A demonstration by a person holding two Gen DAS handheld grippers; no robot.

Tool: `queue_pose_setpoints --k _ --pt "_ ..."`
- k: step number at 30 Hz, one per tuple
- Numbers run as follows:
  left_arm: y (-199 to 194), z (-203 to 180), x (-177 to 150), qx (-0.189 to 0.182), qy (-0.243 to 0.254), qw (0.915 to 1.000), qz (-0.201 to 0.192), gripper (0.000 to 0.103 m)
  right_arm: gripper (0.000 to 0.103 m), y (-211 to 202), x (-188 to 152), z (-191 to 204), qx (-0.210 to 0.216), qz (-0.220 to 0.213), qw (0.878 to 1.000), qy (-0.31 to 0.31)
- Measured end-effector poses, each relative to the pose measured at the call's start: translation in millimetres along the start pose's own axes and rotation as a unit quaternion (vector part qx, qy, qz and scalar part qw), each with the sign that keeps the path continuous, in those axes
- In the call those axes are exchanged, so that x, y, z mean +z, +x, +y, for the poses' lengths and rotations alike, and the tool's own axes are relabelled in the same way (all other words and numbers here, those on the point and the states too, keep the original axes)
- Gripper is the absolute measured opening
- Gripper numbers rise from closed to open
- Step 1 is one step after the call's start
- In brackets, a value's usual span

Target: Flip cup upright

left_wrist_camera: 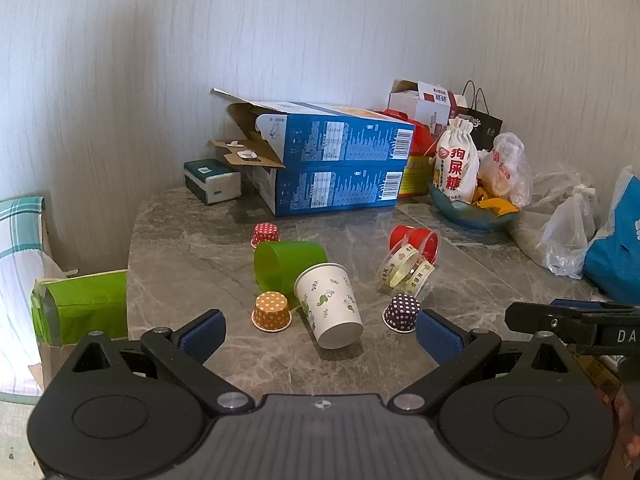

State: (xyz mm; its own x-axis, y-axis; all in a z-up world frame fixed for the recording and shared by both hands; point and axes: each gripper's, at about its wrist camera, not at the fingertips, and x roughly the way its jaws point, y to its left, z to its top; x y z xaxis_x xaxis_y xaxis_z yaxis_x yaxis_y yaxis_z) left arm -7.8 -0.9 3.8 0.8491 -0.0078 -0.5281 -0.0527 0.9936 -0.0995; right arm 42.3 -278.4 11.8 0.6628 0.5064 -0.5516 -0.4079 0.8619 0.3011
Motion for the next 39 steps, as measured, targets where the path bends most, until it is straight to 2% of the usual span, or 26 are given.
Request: queue_pose_setpoints --k 33,36,39 --pt "12.3 1.8 -1.9 -0.004 -0.004 0.9999 0.012 0.102 0.102 15.7 0.8 -0.9 -0.002 0.011 1.000 0.002" --pt "12.9 4.8 -3.4 -0.005 -0.009 0.9999 -0.001 0.102 0.102 19.9 1.7 -1.5 0.005 0.005 1.000 0.000" --pt "14.8 6.9 -4.8 0.001 -0.006 0.9999 -0.015 0.102 0.102 26.8 6.6 0.7 0.013 -0.005 1.000 -0.027"
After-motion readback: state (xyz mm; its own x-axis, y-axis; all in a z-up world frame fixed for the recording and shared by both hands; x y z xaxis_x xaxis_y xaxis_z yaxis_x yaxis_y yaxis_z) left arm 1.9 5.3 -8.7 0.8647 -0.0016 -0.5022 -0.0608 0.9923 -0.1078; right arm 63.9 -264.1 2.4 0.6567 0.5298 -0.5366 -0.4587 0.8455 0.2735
